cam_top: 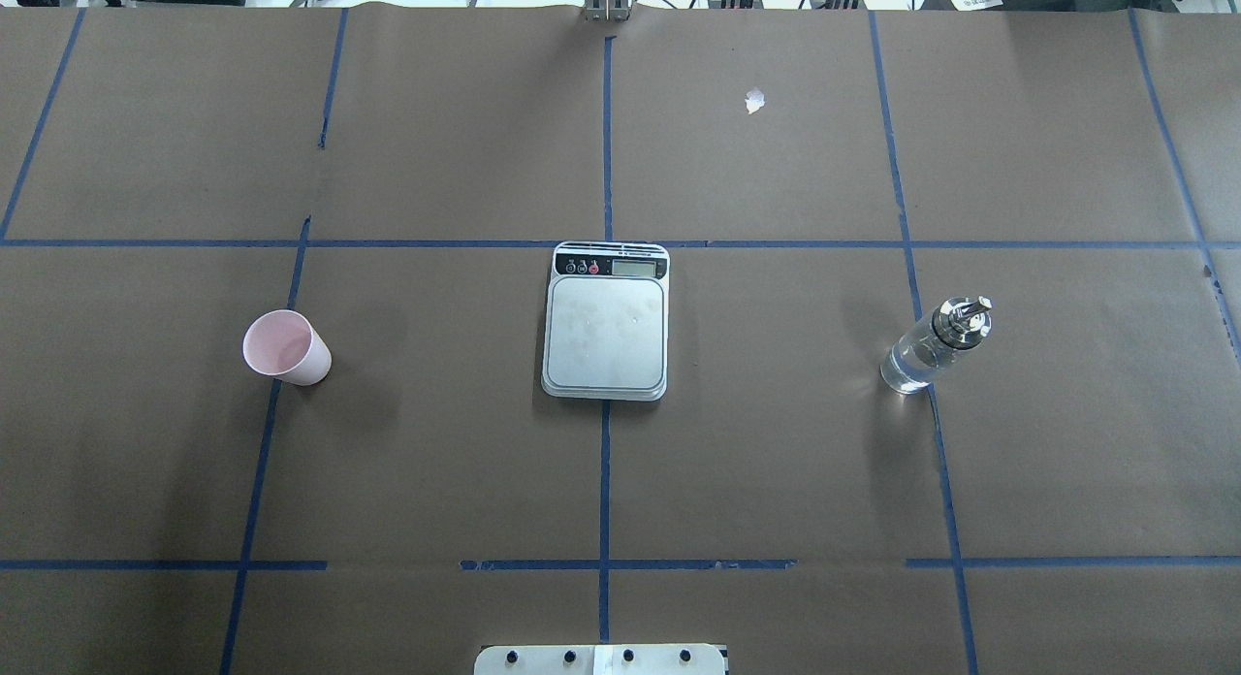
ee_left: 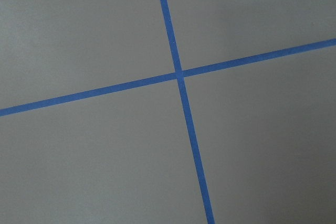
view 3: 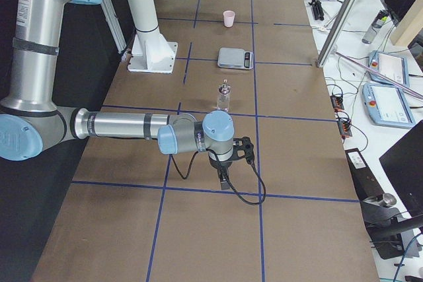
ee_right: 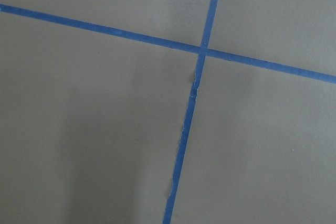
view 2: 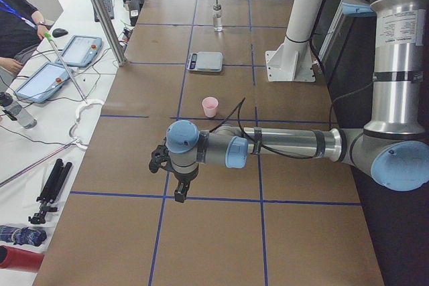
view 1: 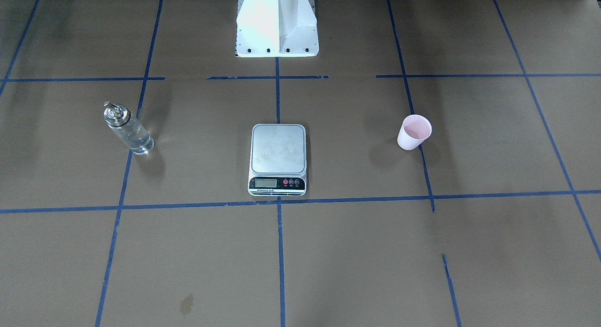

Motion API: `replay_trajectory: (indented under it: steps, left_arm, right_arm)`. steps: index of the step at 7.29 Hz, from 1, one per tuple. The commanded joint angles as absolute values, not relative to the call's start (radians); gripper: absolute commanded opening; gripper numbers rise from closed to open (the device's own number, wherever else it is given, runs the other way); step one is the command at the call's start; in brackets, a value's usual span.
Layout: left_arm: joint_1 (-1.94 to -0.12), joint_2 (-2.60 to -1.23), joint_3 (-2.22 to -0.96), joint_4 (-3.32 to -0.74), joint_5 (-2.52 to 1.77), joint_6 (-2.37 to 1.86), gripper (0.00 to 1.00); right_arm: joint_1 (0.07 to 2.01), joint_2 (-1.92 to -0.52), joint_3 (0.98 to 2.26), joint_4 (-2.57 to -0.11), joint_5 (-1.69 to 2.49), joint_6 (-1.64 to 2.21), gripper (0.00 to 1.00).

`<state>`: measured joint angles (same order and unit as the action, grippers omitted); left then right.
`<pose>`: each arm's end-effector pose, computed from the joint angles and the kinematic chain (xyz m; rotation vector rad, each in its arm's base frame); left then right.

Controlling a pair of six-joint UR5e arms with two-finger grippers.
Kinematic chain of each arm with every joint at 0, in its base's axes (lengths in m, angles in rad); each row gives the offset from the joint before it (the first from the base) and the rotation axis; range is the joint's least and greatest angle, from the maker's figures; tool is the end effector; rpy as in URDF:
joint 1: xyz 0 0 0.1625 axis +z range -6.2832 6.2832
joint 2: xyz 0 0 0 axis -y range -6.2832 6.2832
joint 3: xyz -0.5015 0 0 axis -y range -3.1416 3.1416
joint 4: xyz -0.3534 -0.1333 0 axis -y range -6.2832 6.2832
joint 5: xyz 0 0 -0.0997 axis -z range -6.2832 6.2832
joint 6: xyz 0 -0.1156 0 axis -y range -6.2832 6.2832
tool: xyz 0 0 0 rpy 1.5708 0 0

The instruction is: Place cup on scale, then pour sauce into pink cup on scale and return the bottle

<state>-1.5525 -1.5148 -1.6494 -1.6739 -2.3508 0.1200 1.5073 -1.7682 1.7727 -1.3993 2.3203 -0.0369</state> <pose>-0.0440 -0.4353 0.7243 0.1589 0.7729 0.1801 0.0311 -0.3707 0.7185 0.1579 -0.7504 -0.1614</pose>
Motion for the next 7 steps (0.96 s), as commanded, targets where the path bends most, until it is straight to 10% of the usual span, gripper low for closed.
replay_trajectory:
  steps: [1,7]
  left_arm:
    - [-1.552,-1.525,-1.649,-1.693,-2.35,0.121,1.0]
    - [-1.558,-1.56,-1.681,-2.16,-2.353,0.115,1.0]
  right_arm:
    - [1.506,-1.732,1.778,-1.402,2.347,-0.035,1.0]
    - [1.508,-1.588,1.812,-1.394,2.367,0.155,1.0]
